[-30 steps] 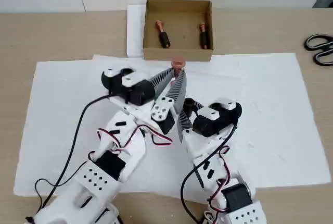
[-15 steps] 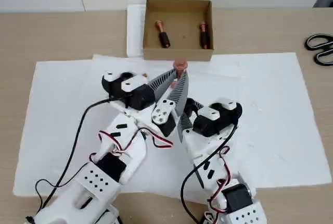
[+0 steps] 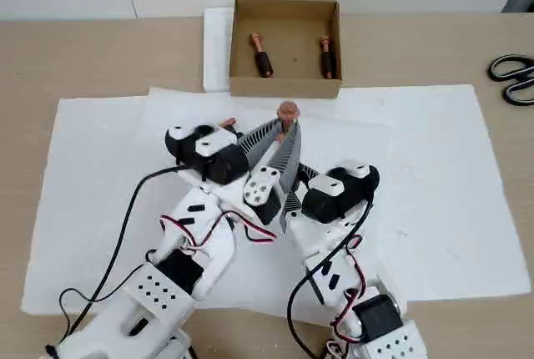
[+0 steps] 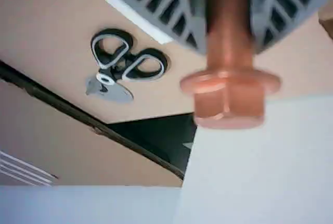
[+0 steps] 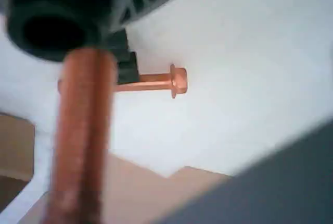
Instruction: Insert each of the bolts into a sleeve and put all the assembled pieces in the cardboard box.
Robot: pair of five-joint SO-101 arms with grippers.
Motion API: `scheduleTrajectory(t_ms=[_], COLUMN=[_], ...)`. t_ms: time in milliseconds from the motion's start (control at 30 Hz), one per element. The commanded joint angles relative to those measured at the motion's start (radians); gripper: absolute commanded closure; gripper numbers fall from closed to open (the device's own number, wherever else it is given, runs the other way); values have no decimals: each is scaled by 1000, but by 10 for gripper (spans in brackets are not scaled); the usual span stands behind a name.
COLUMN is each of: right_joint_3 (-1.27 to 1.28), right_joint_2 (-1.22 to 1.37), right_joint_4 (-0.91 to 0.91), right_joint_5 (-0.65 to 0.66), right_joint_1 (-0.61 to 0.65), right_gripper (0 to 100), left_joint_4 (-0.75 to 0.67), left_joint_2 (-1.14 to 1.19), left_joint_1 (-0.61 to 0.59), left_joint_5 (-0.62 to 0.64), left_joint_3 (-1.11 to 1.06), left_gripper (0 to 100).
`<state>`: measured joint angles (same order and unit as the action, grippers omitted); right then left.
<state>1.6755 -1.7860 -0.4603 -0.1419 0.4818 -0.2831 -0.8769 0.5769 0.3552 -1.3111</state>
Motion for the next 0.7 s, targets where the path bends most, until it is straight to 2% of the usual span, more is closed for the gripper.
scheduleTrajectory(t_ms=[0,233,667], right_joint_3=[9,9,9], right_joint_2=[-8,-8,-8], right_joint_4=[-1,1,1], right_joint_5=[-9,-9,-8], right_joint_1=[1,39,38], right_gripper=[995,995,995], left_joint_4=[-29,-29,-28], left_joint_2=[-37,-37,-37], left_joint_1=[17,17,14], left_joint_5=[-6,-6,-11], left_joint_3=[-4,-10,-28], left_gripper=[994,994,994])
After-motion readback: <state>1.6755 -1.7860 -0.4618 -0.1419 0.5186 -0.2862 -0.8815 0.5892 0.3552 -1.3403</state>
